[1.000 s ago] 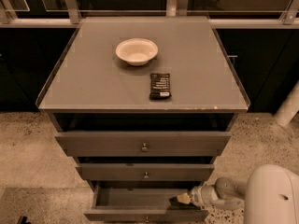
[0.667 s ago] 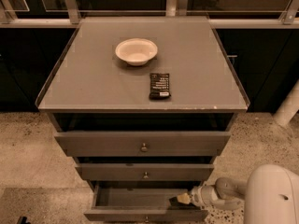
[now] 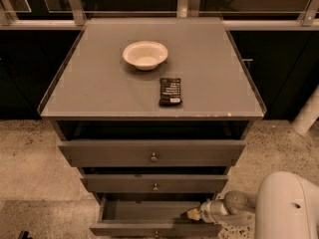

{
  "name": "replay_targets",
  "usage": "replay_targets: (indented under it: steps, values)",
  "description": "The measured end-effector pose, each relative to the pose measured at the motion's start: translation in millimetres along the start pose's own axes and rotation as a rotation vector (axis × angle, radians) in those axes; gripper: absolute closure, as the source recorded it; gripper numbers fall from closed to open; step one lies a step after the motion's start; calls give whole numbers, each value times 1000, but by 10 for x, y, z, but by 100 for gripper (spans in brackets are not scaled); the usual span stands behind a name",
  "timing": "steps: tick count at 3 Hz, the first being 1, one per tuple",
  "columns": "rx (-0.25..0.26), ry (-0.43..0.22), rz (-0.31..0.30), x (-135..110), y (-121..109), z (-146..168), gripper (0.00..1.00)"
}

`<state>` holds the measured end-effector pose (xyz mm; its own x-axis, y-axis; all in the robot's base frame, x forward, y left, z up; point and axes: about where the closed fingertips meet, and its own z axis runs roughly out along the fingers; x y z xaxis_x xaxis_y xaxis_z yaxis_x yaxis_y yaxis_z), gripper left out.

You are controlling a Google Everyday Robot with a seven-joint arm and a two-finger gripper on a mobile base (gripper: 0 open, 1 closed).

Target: Open bottom drawer

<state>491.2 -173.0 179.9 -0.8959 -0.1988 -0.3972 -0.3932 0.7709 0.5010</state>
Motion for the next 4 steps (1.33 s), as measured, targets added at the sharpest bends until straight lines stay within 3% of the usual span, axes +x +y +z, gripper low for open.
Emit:
replay_targets:
  steps: [1, 2, 3, 4]
  values:
    - [-3, 22, 20, 81, -54, 34, 100]
    - [-43, 39, 56, 264, -138, -28, 100]
    - [-121, 12, 111, 484, -160, -170, 100]
    - [-121, 12, 111, 467, -133, -186, 100]
